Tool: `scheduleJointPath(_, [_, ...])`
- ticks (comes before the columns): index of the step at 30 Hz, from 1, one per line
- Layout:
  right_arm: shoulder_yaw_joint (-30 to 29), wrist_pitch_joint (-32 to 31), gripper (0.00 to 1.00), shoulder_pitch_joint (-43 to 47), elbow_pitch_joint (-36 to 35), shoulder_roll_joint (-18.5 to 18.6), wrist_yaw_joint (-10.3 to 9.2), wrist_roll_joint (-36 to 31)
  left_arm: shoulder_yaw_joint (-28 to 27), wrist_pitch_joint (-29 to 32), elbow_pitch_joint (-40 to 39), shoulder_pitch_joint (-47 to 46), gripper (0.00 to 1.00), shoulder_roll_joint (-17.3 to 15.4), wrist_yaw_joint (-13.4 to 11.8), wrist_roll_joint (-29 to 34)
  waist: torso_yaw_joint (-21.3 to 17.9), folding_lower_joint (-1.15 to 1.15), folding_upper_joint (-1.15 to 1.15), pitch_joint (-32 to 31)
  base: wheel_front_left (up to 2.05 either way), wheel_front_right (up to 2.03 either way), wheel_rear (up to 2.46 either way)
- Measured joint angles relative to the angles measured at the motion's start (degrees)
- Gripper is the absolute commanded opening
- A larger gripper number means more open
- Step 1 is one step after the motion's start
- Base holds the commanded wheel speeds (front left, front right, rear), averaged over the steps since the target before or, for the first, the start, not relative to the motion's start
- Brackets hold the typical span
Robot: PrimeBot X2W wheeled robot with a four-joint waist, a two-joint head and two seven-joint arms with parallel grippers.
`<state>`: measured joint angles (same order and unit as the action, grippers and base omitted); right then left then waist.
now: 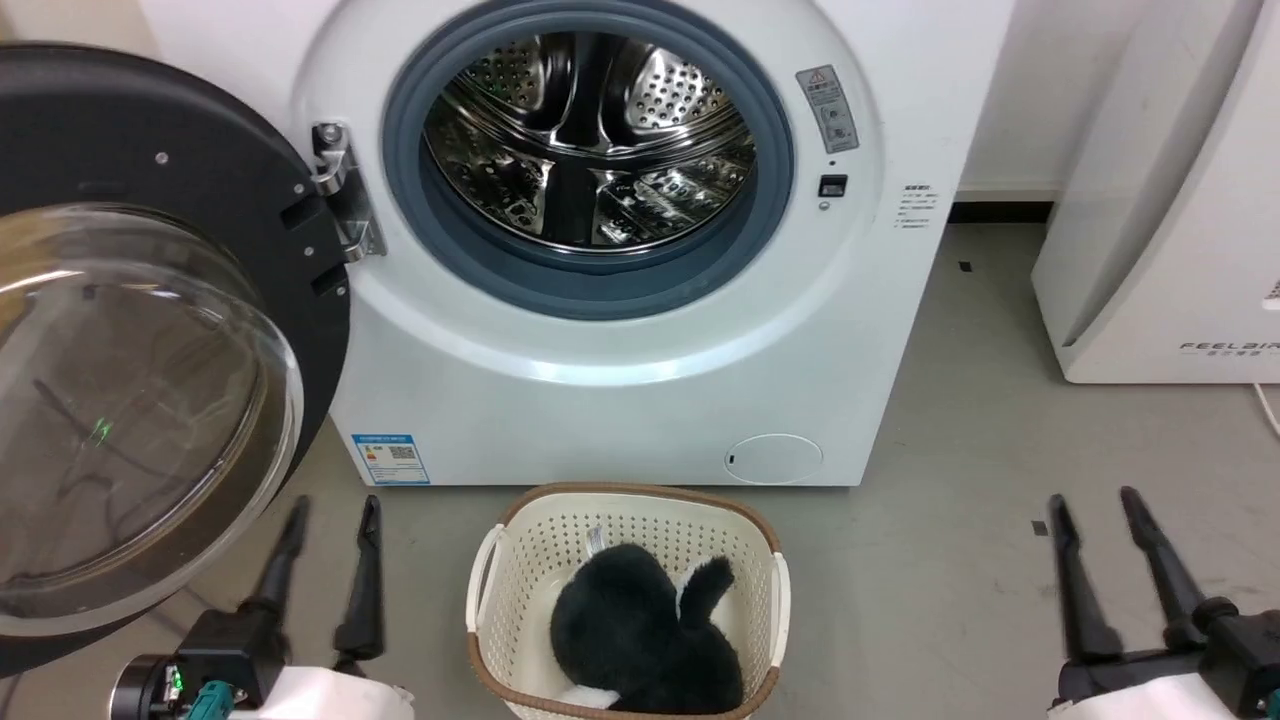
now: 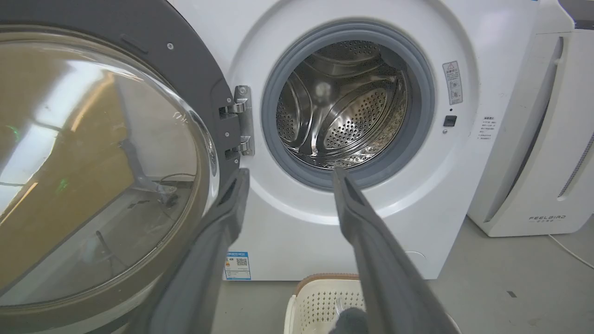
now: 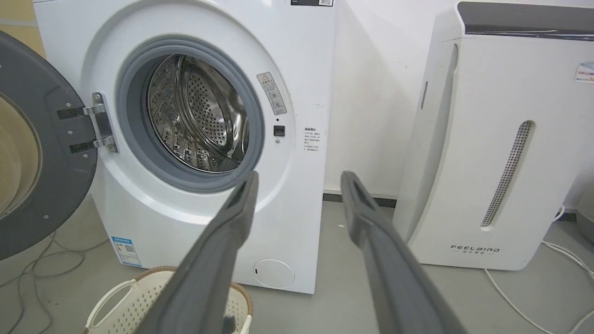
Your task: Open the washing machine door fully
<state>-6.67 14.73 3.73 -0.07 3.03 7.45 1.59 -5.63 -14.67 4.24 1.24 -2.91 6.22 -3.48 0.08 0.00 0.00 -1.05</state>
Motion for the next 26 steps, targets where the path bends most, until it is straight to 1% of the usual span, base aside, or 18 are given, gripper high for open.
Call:
scheduleJointPath(15, [0.5,-1.5,0.00,-0.1,0.0,0.0,0.00,-0.1,0.6,1.5,-0.2,0.0,0.00,0.1,-0.3,0.2,0.0,0.01,0.00,0.1,0.00,0.00,0.00])
scheduleJointPath(26, [1.1,-2.6,0.00,-0.2,0.0,0.0,0.00,-0.1,1.1,2.6,-0.5,0.0,0.00,0.1,-1.0,0.4,0.0,0.01,0.00,0.2,0.00,0.00,0.00])
